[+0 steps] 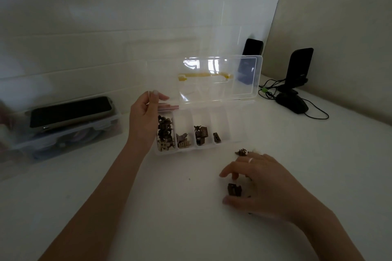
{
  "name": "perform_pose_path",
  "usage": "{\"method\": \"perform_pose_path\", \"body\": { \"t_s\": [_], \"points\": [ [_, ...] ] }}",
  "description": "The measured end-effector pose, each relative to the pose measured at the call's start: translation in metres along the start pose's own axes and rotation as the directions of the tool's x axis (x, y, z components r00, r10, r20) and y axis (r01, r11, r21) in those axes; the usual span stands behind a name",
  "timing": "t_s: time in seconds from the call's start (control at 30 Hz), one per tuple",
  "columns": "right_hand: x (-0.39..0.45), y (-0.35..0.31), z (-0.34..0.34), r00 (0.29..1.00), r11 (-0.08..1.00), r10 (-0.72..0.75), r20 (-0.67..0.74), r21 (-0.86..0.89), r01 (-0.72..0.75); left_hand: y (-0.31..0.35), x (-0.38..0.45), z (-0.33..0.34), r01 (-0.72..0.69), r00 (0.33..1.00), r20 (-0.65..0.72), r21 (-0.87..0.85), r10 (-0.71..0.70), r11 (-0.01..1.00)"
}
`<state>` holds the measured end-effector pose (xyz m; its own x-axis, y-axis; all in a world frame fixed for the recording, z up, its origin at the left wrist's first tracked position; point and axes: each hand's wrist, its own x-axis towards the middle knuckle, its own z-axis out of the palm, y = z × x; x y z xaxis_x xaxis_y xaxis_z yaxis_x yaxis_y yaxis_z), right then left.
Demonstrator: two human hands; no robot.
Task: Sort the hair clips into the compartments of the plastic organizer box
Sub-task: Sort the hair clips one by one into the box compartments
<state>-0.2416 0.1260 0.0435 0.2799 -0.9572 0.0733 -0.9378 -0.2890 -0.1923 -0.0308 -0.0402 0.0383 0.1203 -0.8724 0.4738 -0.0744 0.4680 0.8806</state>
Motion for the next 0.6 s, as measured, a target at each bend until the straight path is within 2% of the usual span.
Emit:
{"method": "perform_pose_path", "body": {
  "t_s": [0.13,0.27,0.33,0.5,0.6],
  "points": [
    [-0.010,0.001,0.012,0.999,1.000,0.008,-0.037,0.004,-0.008,0.000,-0.001,-0.001,-0.010,1.000,0.008,-0.006,0.010,1.000],
    [-0.008,0.007,0.028,0.988,0.999,0.028,-0.154,0.035,-0.023,-0.001,-0.002,-0.001,-0.020,1.000,0.009,0.002,0.020,1.000],
    [-0.004,0.010,0.032,0.976,1.000,-0.019,-0.218,0.005,0.021,0.000,-0.001,-0.001,-0.019,1.000,0.007,-0.004,0.019,1.000],
    [0.013,0.016,0.034,0.962,0.996,-0.088,-0.259,-0.005,0.090,0.002,-0.002,-0.001,-0.020,1.000,0.007,0.005,0.020,1.000],
    [0.019,0.019,0.036,0.929,0.994,-0.113,-0.353,-0.033,0.108,0.002,-0.003,-0.001,-0.019,1.000,0.005,0.004,0.019,1.000]
  ]
}}
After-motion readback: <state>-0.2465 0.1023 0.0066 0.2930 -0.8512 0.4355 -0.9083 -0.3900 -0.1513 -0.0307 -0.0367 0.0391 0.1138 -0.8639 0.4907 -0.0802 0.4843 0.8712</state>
